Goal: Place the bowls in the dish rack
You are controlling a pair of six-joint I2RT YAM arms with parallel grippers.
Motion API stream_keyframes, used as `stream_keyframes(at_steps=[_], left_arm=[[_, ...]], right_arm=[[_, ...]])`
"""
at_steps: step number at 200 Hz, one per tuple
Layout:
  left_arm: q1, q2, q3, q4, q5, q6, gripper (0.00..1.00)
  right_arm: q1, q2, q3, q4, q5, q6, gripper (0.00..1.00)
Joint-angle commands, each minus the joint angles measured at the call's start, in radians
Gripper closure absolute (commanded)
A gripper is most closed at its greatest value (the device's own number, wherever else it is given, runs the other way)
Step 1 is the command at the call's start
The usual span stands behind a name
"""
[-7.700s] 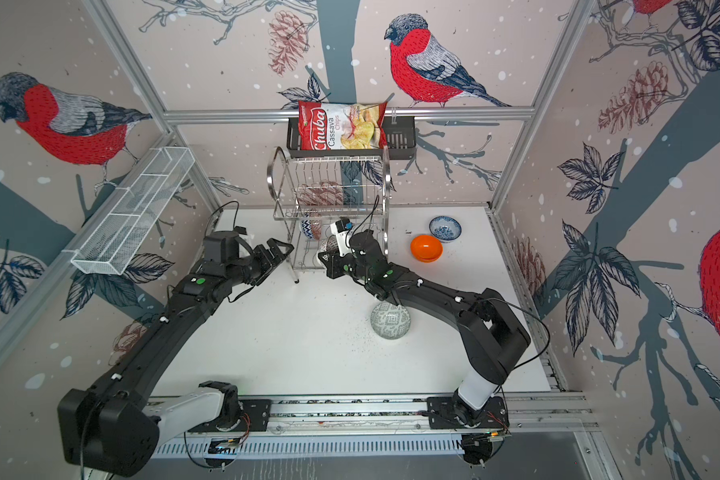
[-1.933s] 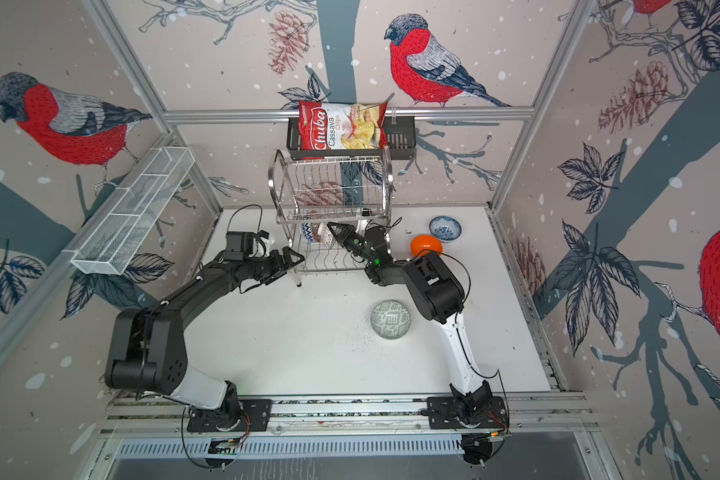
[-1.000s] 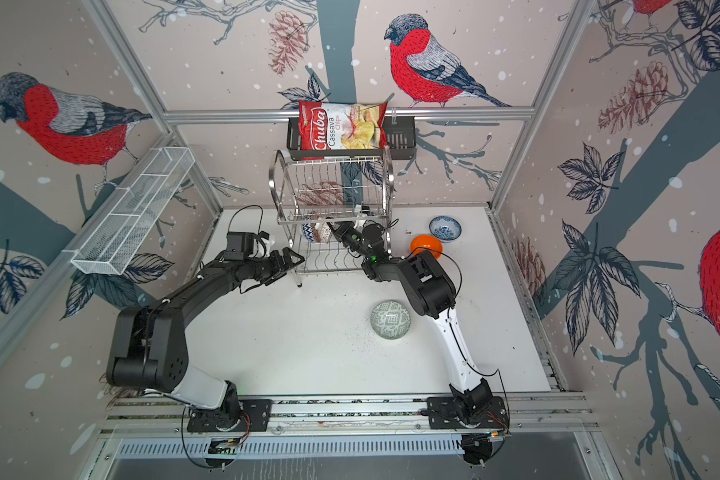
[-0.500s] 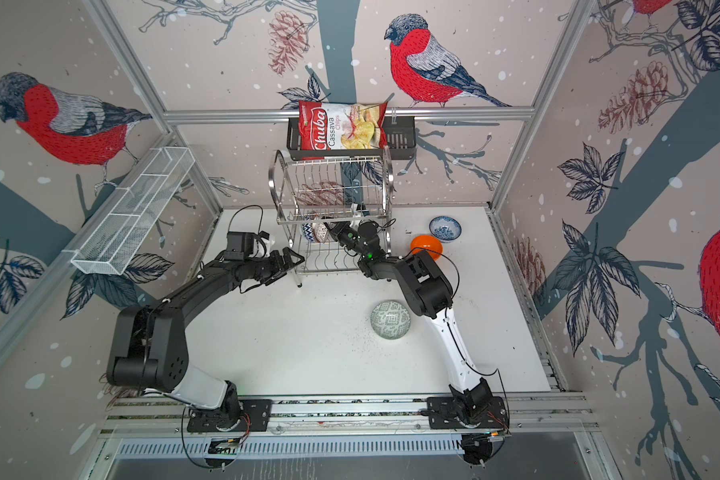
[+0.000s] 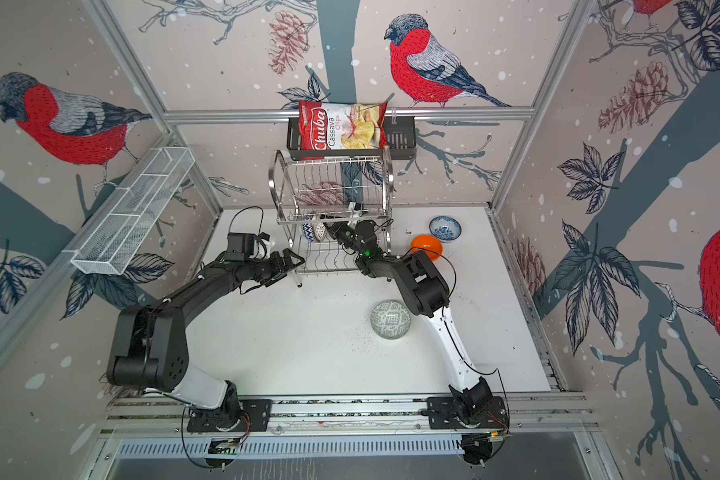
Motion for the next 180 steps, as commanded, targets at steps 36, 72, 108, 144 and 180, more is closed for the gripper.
stream_keyframes(at_steps=[36,72,108,144,180], left_arm=[[0.001,0.003,-0.004,0.011,0.017,0.018,0.03],[0.001,0.004,-0.003,0.013,0.017,0.018,0.03],[0.001,0.006,-0.004,0.013,0.018,0.018,0.03],[0.001,0.009,-0.003,0.016,0.019,0.016,0.03],[0.001,0.007,-0.003,0.016,0.021,0.016,0.03]], right_arm=[[0.002,0.022,0.035,-0.033,-0.010,-0.024,1.00],[0.002,0.022,0.036,-0.046,-0.011,-0.038,1.00],[0.002,0.024,0.073,-0.109,-0.022,-0.070,0.97],[0.001,0.031,0.110,-0.176,-0.020,-0.085,0.95],[-0.001,0.027,0.114,-0.208,-0.018,-0.105,0.94]])
